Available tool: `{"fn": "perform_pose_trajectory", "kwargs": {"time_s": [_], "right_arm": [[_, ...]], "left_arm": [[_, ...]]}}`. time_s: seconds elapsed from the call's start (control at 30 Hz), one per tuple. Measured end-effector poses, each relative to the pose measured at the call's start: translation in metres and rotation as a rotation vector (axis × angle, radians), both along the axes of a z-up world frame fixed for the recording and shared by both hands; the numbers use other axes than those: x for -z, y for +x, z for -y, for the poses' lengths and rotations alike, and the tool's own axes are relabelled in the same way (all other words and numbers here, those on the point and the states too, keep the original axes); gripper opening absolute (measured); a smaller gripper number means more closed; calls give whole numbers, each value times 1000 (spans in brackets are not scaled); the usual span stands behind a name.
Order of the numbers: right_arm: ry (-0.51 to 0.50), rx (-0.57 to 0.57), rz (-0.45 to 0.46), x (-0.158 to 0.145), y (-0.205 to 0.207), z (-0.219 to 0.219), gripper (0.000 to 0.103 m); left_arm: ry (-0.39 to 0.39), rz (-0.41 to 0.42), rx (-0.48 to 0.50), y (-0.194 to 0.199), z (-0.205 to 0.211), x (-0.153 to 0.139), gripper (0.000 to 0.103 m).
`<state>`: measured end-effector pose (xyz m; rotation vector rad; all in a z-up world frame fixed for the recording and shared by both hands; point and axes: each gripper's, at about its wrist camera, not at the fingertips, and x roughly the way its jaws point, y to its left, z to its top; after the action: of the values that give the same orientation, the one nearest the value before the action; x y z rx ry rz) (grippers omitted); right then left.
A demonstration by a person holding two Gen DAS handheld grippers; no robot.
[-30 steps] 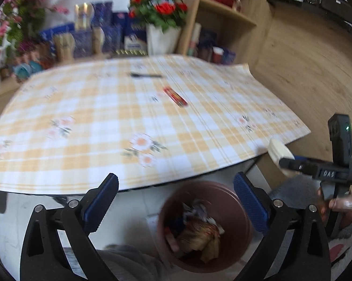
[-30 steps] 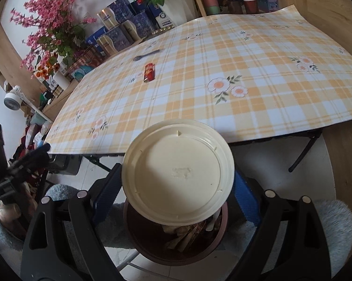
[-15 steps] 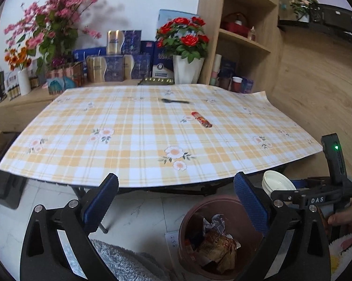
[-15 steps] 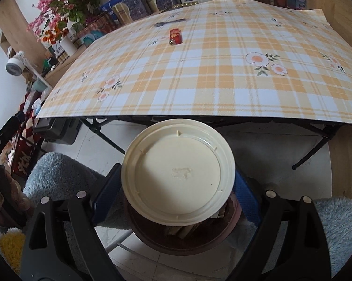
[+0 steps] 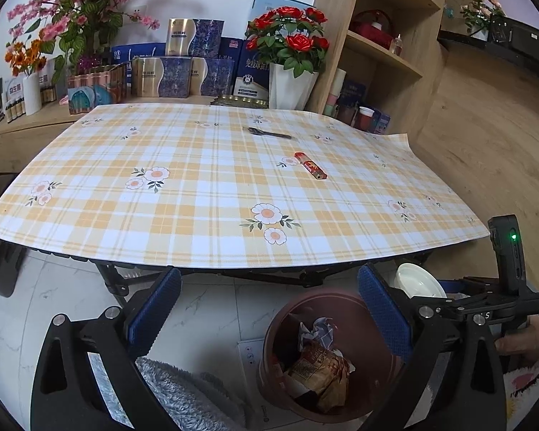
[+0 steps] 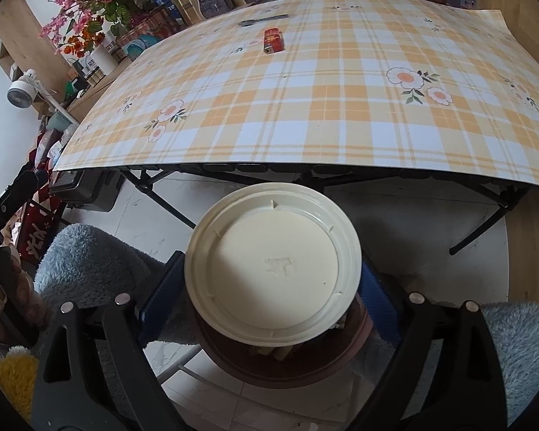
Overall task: Collect trash
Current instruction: 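Lower the white plate into the brown bin and open the right tool, then reach to the table and grasp the red snack tube with the right tool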
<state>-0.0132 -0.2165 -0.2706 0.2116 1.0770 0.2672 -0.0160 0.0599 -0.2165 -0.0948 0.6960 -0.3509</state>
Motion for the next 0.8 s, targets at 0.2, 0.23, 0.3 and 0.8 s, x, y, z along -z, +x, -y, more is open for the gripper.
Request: {"fn": "perform_pose_trajectory", "kwargs": {"time_s": [0.2, 0.23, 0.3, 0.8], "right_arm": [[13, -4, 14, -3, 0, 0, 97], [15, -1, 16, -3, 0, 1, 97], [15, 8, 17, -4, 0, 3, 97], [-48, 66, 74, -21, 10, 18, 97]], "left_arm": [[13, -5, 5, 0, 3, 0, 96], [13, -7, 4, 1, 3, 1, 96], [12, -10, 1, 1, 3, 1, 96], [-12, -68, -60, 14, -9, 3, 96]]}}
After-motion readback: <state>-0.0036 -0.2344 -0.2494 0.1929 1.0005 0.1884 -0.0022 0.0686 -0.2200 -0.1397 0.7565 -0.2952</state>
